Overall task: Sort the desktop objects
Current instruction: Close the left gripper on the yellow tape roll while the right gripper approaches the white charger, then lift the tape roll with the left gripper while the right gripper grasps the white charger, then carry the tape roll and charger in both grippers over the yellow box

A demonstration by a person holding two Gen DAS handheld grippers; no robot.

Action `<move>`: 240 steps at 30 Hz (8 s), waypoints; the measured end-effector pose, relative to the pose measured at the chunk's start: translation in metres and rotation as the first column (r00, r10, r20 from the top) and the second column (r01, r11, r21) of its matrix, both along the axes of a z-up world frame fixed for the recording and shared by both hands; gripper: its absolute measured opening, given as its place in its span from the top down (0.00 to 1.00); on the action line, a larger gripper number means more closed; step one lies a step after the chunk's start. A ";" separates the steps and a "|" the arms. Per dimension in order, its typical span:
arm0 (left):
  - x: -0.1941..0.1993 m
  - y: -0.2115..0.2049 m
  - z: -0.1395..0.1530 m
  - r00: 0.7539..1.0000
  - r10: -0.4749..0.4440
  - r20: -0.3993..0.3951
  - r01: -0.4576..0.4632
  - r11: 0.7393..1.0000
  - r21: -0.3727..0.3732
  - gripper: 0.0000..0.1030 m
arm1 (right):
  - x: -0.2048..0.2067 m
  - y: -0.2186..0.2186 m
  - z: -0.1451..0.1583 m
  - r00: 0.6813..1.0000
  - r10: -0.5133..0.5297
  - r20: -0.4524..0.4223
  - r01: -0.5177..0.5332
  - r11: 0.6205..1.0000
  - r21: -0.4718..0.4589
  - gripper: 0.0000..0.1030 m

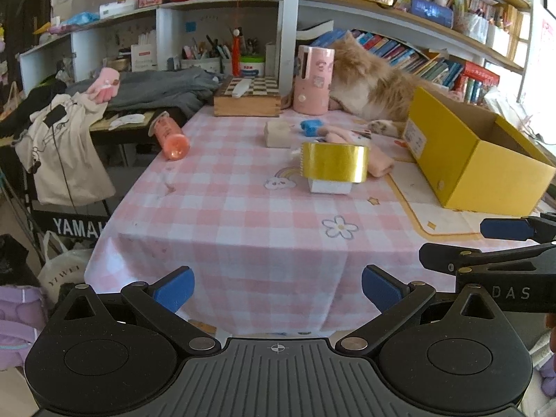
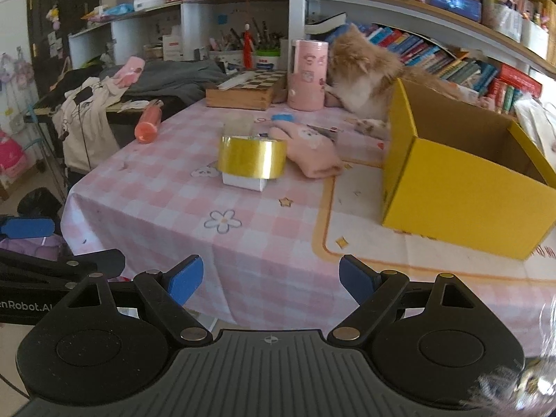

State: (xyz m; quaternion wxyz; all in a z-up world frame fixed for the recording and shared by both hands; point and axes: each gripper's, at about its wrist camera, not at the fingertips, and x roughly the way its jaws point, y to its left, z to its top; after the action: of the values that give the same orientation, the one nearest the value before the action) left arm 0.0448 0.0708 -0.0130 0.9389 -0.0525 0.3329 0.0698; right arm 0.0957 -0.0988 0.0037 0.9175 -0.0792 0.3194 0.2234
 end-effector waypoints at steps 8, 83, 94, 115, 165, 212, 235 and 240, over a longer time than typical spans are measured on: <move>0.043 0.008 0.000 0.999 0.030 -0.022 -0.030 1.000 0.001 0.00 | 0.048 0.011 -0.003 0.999 0.034 -0.017 -0.034 0.999 0.011 0.17; 0.084 0.056 0.014 0.941 0.334 0.057 -0.303 0.904 -0.302 0.16 | 0.189 0.060 -0.013 0.940 0.320 -0.123 -0.318 0.947 0.033 0.57; 0.089 0.053 0.012 0.954 0.295 0.052 -0.267 0.916 -0.299 0.16 | 0.193 0.064 -0.020 0.933 0.335 -0.127 -0.331 0.942 0.057 0.71; 0.081 0.061 0.046 0.980 0.132 0.151 -0.083 0.952 -0.294 0.16 | 0.161 0.036 0.036 0.977 0.210 -0.021 -0.205 0.969 0.140 0.78; 0.001 0.020 0.032 0.924 -0.358 0.138 0.383 0.834 -0.397 0.16 | -0.033 -0.026 0.032 0.964 -0.230 -0.136 0.247 0.961 0.127 0.78; 0.038 -0.073 0.023 0.788 -0.609 0.091 0.592 0.708 -0.386 0.16 | -0.052 -0.113 0.021 0.851 -0.476 -0.223 0.507 0.854 0.115 0.78; 0.068 -0.121 0.027 0.713 -0.689 0.130 0.688 0.651 -0.321 0.16 | -0.026 -0.148 0.016 0.820 -0.520 -0.238 0.553 0.828 0.096 0.78; 0.078 -0.133 0.033 0.703 -0.696 0.145 0.700 0.643 -0.311 0.16 | -0.016 -0.160 0.016 0.817 -0.527 -0.235 0.559 0.823 0.098 0.78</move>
State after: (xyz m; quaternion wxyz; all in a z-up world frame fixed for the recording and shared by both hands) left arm 0.1227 -0.0625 0.0197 0.8706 -0.0835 0.3285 -0.3566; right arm 0.0792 -0.2586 0.0195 0.9100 0.1128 0.3986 -0.0163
